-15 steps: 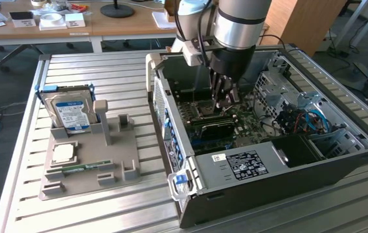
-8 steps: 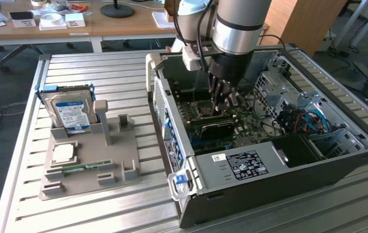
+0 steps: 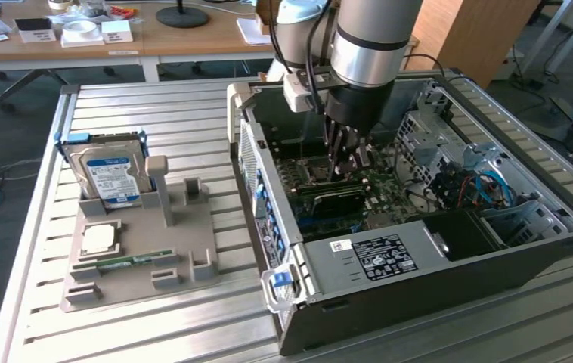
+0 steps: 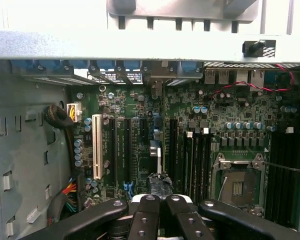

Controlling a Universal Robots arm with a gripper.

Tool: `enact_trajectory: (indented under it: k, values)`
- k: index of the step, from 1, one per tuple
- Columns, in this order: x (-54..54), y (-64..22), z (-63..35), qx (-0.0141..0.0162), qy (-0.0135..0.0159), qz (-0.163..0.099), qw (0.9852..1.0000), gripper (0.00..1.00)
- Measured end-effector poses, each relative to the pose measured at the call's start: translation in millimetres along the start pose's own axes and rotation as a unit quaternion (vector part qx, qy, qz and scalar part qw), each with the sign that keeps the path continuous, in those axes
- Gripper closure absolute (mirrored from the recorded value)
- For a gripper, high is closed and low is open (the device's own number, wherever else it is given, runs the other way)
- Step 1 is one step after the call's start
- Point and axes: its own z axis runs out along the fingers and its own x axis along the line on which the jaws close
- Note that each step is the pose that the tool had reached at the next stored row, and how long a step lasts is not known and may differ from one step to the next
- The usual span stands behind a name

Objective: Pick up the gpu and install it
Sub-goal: 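Press down on the gpu until it lock into place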

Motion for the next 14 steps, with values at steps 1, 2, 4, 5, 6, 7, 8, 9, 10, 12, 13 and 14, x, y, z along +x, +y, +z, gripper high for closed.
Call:
enact_trajectory:
  k: [1, 2, 4, 5, 6, 7, 8, 9, 10, 12, 13, 14]
  values:
    - [0.0, 0.0, 0.0, 0.0, 0.0, 0.0, 1.0, 0.89]
    - [0.0, 0.0, 0.0, 0.0, 0.0, 0.0, 1.0, 0.89]
    - [0.0, 0.0, 0.0, 0.0, 0.0, 0.0, 1.0, 0.89]
    - [0.0, 0.0, 0.0, 0.0, 0.0, 0.0, 1.0, 0.89]
    - [0.0, 0.0, 0.0, 0.0, 0.0, 0.0, 1.0, 0.89]
    - [-0.1, 0.0, 0.1, 0.0, -0.0001, 0.0, 1.0, 0.89]
    - [-0.1, -0.2, 0.1, 0.0, -0.0001, 0.0, 1.0, 0.89]
    - [-0.2, -0.9, 0.1, -0.0003, 0.0, 0.0, 1.0, 0.89]
    - [-0.3, -1.9, 0.2, -0.0008, 0.0, 0.0, 1.0, 0.89]
    - [-0.3, -4.7, 0.4, -0.003, 0.0004, 0.0, 1.0, 0.89]
    - [-0.3, -5.7, 0.5, -0.0039, 0.0005, 0.001, 1.0, 0.89]
    - [-0.3, -6.7, 0.7, -0.0049, 0.0006, 0.001, 1.0, 0.89]
